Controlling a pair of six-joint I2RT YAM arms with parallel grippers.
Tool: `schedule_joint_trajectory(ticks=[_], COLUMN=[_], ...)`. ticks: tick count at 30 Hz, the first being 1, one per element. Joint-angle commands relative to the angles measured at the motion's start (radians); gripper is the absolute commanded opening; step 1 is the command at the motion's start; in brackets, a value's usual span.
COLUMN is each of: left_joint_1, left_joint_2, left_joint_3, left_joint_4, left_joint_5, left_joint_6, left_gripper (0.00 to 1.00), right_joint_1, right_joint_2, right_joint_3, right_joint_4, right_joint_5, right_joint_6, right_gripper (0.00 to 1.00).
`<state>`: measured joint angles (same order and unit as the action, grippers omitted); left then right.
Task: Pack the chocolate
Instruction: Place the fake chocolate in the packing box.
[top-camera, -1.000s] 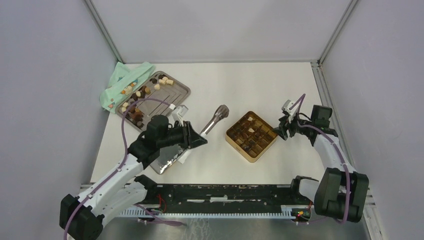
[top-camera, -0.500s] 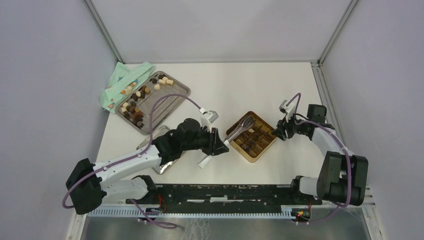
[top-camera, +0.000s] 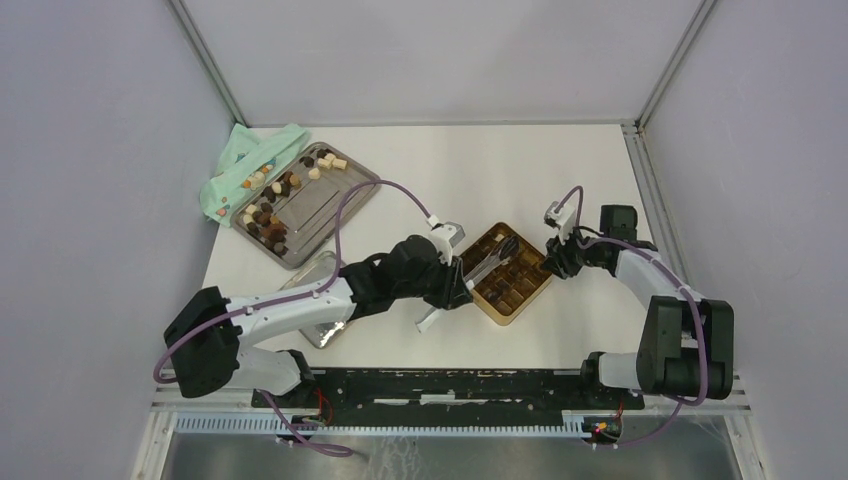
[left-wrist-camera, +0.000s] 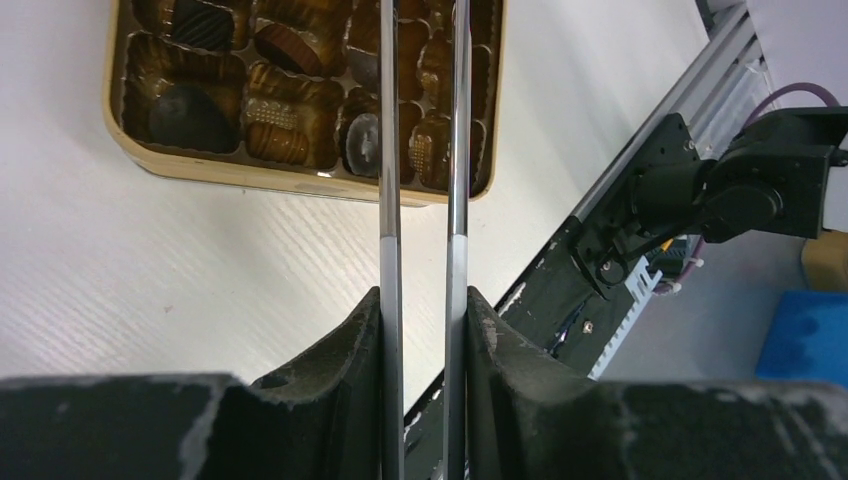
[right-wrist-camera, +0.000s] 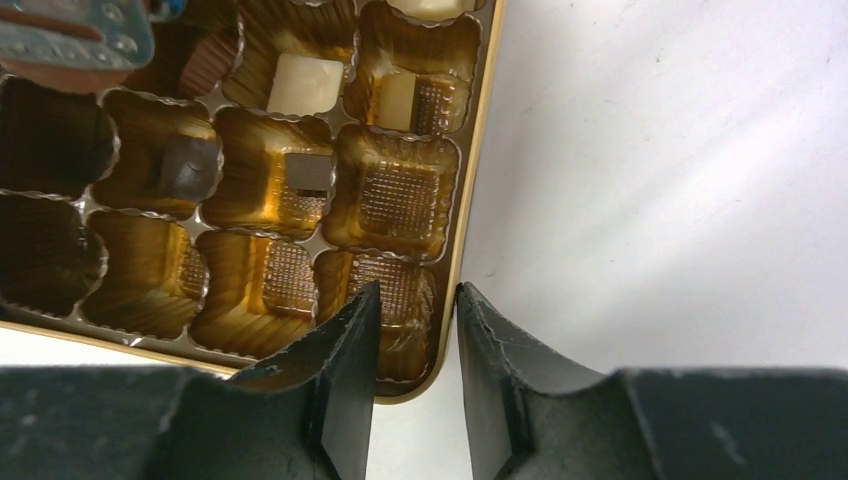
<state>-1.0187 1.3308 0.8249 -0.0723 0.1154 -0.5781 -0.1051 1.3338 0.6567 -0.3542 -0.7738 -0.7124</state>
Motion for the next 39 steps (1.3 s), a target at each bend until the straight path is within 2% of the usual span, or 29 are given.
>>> schedule_joint_trajectory(ticks=[1,9,14,28,39], left_joint_1=[-0.005,-0.006,-0.007,-0.054,-0.09], left_joint_2=[-0.054,-0.115,-0.133,-0.292,-0.269], left_joint_3=[0.034,0.009,-0.004,-0.098,-0.106], left_joint_4=[0.008,-0.024,-0.024,0.044,0.116], left_joint_5=[-0.063,-0.077,-0.064,-0.097,-0.135], left_joint_6=[0.052,0.048,0.046,0.104,0.128], left_gripper=[0.02,0.02,0.02,0.02,0.02], right_joint_1=[0.031,0.062,0.074,0.1,0.128], right_joint_2=[0.008,0.009,-0.025,-0.486,-0.528], right_joint_3=[0.043,0.052,0.057,-0.13,-0.172], right_joint_4=[0.01,0.008,0.015,0.316,0.347], right_joint_5=[0.077,0.125,0.127,0.2,0.155], right_joint_6=[-0.006,-0.011,-0.005,0.036,0.032], right_gripper=[0.37,0.19,0.0,0.0,0.0])
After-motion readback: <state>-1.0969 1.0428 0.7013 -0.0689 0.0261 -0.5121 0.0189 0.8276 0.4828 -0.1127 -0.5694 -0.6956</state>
